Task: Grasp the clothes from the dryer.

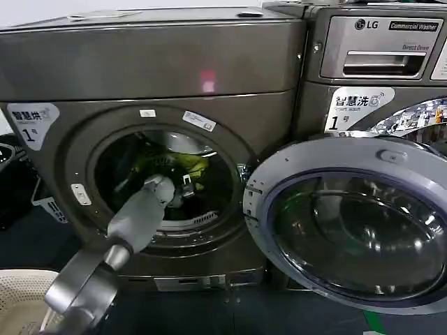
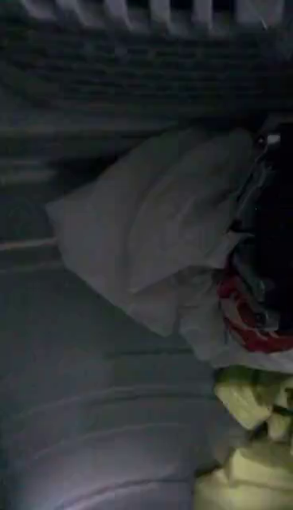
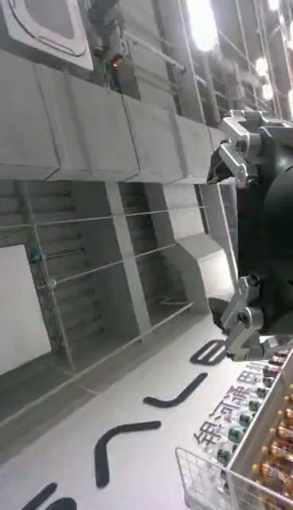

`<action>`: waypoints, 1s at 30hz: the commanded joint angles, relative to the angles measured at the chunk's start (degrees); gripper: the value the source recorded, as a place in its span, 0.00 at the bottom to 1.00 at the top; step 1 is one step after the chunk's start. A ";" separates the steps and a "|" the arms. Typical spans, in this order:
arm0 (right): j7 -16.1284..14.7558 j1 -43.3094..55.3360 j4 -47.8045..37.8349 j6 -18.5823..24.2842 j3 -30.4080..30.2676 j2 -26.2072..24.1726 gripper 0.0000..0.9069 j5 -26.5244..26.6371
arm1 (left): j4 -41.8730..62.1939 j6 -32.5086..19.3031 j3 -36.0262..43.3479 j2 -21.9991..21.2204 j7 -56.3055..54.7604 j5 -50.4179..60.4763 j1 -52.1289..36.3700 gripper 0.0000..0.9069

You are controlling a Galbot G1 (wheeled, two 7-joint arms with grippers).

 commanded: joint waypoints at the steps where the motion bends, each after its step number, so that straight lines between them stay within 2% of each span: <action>1: 0.01 0.34 0.20 0.01 -0.35 0.04 1.00 -0.07 | -10.80 1.92 -9.49 1.93 -12.02 -4.25 4.65 0.00; 4: -0.03 0.55 0.16 0.04 -0.57 0.20 1.00 -0.47 | -20.36 1.91 -11.60 3.79 -17.49 -12.62 9.39 0.00; 10: -0.08 0.78 0.73 0.35 -1.19 0.68 1.00 -0.52 | -28.76 1.24 -16.02 4.94 -27.86 -21.25 16.32 0.00; 21: 0.09 1.81 1.73 0.52 -2.45 1.21 1.00 -0.77 | -41.16 -0.86 -24.62 0.57 -48.28 -30.47 24.98 0.00; 30: -1.24 1.98 2.47 0.42 -2.22 1.14 1.00 -1.81 | -50.26 -6.47 -28.96 -2.10 -59.69 -34.42 34.50 0.00</action>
